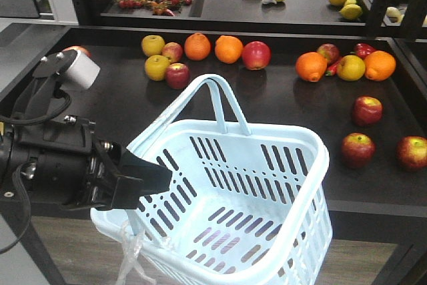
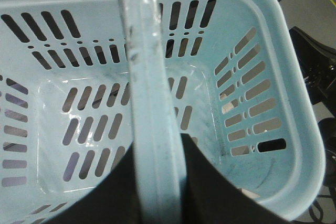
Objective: Pick three apples into basket with both arms
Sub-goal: 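Stop the base at the fruit table holding the basket in the left gripper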
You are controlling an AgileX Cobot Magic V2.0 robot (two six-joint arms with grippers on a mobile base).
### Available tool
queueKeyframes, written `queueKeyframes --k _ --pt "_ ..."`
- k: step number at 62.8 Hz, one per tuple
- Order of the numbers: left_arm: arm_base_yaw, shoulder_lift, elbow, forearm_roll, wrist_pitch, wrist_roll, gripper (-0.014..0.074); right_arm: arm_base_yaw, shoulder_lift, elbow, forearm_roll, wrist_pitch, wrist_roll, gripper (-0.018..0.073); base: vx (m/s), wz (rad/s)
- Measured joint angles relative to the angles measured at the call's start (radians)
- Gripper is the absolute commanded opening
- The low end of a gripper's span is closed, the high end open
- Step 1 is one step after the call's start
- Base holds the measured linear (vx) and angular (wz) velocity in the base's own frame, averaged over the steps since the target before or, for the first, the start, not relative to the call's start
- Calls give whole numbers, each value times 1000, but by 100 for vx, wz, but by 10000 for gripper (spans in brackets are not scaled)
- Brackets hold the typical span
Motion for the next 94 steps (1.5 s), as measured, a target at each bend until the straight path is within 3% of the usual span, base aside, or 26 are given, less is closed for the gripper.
queueKeyframes --k 94 --pt "0 0 0 0 0 0 -6 0 0 0 0 0 0 -4 8 -7"
